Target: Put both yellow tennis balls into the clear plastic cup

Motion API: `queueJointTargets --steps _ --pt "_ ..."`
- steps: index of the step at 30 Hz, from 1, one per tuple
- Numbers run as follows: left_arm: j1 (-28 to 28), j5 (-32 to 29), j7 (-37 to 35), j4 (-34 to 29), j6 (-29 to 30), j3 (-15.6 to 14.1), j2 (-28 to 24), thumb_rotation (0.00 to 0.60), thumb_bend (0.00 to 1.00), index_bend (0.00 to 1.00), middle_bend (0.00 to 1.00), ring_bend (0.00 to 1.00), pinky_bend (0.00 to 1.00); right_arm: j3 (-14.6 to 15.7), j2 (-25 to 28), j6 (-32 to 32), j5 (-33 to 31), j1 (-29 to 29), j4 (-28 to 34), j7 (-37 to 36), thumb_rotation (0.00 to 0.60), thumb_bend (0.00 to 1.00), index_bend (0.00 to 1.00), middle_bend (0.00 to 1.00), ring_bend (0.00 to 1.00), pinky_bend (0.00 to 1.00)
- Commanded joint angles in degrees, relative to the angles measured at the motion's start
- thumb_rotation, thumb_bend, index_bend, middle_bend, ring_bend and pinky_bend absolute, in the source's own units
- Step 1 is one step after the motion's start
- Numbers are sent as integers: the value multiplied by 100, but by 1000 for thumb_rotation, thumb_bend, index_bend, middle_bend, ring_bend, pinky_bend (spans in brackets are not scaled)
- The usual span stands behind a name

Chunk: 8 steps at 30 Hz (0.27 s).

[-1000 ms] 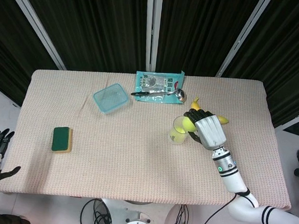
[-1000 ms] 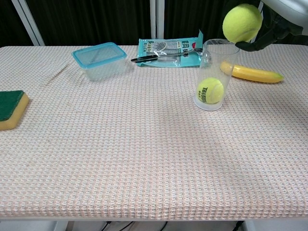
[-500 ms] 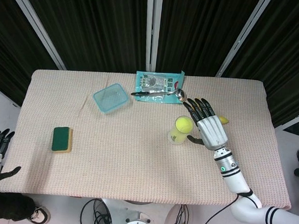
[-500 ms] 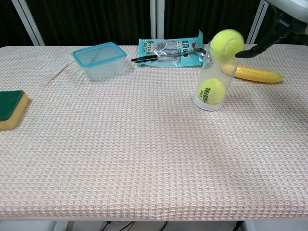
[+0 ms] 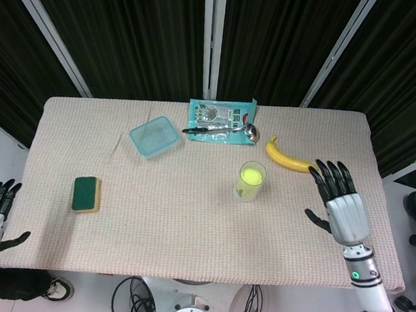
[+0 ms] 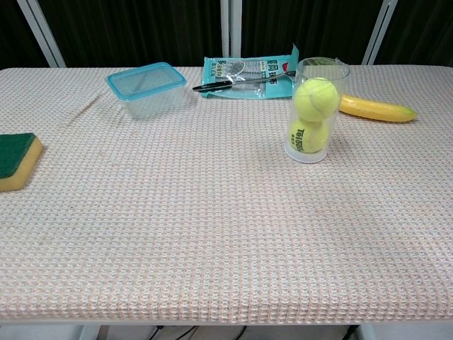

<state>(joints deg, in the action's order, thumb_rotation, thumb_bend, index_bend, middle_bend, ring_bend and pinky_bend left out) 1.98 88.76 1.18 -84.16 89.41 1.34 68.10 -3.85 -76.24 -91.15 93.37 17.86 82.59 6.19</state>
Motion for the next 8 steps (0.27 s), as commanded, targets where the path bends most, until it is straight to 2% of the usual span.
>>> queueJointTargets --steps 1,3,8 --pt "22 99 71 -20 53 -12 25 600 0 28 0 0 0 481 44 -281 -294 -775 -759 -548 600 61 0 0 0 0" --pt "33 153 106 -27 77 -19 33 600 0 28 0 0 0 554 0 -253 -457 -987 -1113 -991 600 61 0 0 0 0" --pt "26 185 127 -73 90 -43 -7 600 0 28 0 0 0 522 -123 -275 -756 -1351 -1619 -1352 600 61 0 0 0 0"
